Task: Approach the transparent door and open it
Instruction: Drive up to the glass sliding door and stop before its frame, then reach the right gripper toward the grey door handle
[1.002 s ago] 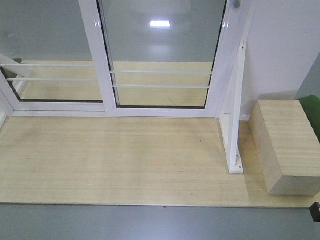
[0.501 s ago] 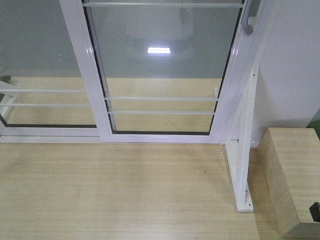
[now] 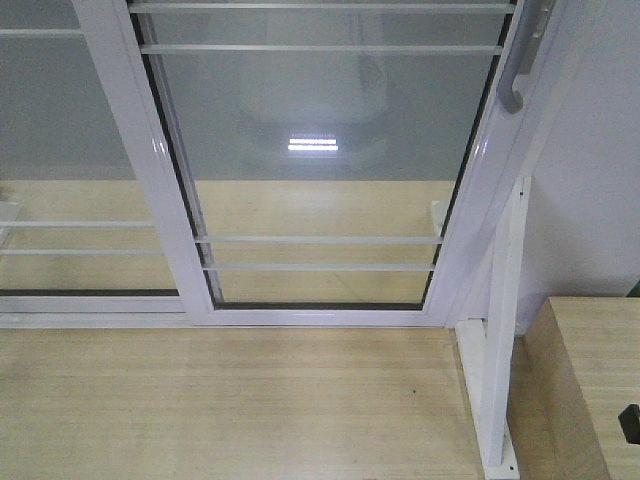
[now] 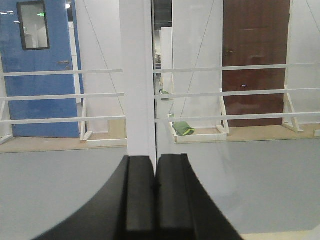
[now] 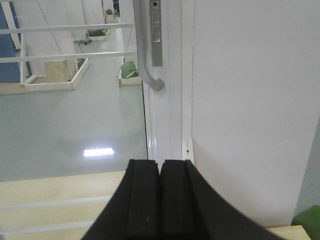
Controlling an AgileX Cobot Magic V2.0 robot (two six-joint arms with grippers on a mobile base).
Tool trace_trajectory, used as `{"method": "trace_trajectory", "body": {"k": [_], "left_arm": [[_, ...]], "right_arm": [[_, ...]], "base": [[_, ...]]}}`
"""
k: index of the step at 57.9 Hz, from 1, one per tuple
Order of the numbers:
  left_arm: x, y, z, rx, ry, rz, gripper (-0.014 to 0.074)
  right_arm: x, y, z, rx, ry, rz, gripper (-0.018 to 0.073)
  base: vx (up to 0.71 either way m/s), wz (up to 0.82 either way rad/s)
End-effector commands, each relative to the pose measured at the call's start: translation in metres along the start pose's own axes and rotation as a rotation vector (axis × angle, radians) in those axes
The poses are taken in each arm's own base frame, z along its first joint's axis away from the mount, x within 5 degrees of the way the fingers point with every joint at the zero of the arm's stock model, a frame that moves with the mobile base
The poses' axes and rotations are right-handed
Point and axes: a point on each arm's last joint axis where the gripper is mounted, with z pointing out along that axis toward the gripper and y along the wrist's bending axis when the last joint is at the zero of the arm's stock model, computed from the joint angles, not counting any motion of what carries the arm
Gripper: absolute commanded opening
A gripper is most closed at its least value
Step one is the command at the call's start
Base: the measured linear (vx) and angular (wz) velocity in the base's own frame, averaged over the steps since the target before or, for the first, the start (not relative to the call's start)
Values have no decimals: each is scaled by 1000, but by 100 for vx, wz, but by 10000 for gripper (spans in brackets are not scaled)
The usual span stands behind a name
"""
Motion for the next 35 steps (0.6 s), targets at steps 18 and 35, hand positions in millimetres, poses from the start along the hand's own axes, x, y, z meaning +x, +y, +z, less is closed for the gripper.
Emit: {"method": "trace_trajectory", "body": {"k": [18, 35], "left_arm": [[-3, 0, -1, 4, -82, -10, -6], [-3, 0, -1, 4, -82, -10, -6]], "right_arm": [[-7, 1, -1, -7, -94, -8, -9], [-7, 1, -1, -7, -94, -8, -9]], "base": [[19, -1], [14, 0]]}}
